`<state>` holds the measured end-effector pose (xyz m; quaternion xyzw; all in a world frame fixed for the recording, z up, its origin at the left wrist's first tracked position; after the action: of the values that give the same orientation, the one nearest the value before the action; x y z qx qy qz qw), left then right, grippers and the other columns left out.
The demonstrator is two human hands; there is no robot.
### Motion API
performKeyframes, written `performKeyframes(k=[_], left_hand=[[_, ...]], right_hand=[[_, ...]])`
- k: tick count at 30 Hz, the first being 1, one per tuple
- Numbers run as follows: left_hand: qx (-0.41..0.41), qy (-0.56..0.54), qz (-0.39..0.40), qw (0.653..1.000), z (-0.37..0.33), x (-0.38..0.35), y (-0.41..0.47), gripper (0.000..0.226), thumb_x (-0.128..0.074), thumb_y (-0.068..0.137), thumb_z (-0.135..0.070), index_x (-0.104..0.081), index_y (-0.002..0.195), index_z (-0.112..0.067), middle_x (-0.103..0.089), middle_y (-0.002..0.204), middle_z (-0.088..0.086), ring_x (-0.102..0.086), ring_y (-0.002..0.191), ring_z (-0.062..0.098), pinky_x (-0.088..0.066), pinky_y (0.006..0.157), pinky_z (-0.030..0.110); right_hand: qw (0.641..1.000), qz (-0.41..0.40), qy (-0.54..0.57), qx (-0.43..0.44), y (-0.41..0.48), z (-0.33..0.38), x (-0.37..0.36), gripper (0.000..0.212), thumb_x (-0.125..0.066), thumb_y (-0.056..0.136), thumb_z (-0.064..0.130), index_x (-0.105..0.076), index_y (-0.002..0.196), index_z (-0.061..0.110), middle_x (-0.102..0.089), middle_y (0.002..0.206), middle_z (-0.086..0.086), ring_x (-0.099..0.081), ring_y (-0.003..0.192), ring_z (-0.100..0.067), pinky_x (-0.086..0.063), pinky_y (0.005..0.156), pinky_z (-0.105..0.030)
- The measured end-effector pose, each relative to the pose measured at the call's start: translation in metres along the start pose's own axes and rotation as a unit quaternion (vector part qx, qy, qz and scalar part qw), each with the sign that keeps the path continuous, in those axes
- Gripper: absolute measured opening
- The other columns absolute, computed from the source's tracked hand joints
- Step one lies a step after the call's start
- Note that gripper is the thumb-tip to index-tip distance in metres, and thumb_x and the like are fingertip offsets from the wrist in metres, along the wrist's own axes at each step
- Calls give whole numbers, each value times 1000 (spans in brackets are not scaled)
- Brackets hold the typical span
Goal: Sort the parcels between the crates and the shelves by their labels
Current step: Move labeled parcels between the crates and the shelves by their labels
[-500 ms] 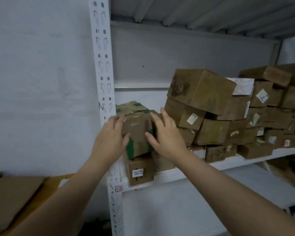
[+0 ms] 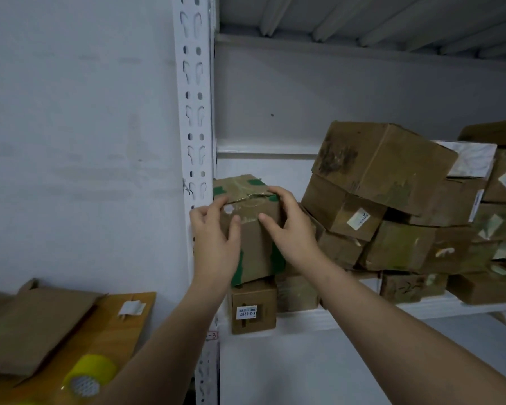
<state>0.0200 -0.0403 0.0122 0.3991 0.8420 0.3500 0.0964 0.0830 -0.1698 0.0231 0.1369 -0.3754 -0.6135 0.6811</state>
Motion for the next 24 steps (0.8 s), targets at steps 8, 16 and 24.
performKeyframes(k=[8, 16, 24], left_hand=[[-23, -98, 21, 995, -13, 20, -16, 62, -58, 92, -21, -27, 144, -33, -30, 142, -7, -39, 131, 11, -43, 105, 46], [-10, -203, 91, 975, -49, 42, -73, 40, -28, 90, -63, -42, 126, -52, -52, 127, -27, -50, 118, -6, -51, 87, 17], [132, -181, 109, 969, -79, 48, -133, 90, -55, 65, -68, -27, 144, -36, -44, 136, -16, -56, 110, 1, -51, 75, 13]], right_hand=[[989, -45, 129, 52, -39, 33, 17, 46, -69, 86, 11, -48, 125, 23, -49, 131, -4, -50, 121, -13, -48, 99, -41], [964, -41, 260, 51, -104, 58, 39, 28, -69, 86, 14, -47, 100, 23, -51, 119, 0, -52, 118, -18, -50, 86, -23], [949, -86, 303, 2, -165, 60, 88, 20, -68, 80, 30, -50, 72, 28, -57, 122, 13, -55, 117, -13, -51, 83, -22]])
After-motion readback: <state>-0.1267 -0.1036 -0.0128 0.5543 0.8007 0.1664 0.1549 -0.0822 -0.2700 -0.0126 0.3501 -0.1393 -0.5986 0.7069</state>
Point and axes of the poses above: each hand's wrist, its own y-axis towards the middle knuckle, its own x-axis out of the back of the hand, z = x × y, the point moved 1 cm from there along y, towards the middle knuckle
